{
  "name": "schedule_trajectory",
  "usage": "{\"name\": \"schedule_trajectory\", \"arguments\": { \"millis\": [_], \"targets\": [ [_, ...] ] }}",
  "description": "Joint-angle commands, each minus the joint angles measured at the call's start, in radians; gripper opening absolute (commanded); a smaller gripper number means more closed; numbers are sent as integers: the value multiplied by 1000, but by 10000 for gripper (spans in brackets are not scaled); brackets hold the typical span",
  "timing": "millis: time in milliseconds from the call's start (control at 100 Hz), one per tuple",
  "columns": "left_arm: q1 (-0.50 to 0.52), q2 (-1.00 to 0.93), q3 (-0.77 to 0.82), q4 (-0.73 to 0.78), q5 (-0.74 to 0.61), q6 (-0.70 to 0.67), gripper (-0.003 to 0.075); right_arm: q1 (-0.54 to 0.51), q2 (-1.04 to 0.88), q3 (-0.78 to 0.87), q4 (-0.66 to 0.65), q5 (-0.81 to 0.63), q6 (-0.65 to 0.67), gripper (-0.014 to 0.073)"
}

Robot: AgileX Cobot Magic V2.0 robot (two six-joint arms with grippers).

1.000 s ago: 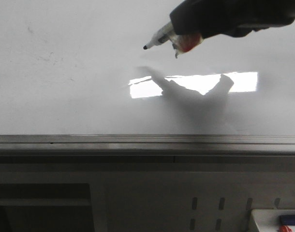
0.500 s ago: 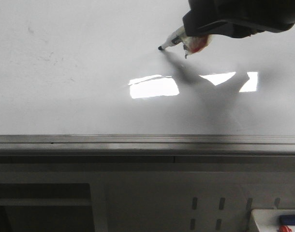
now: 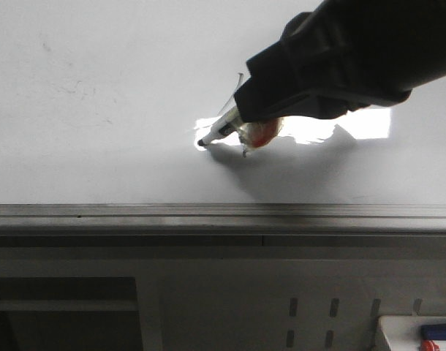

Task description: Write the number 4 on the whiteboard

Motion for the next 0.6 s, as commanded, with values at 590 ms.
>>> {"name": "schedule_trajectory", "arguments": {
  "millis": [590],
  "targets": [
    [-4, 2, -28, -10, -48, -10, -20, -146, -54, -5, 8, 64, -3, -60]
  ]
}}
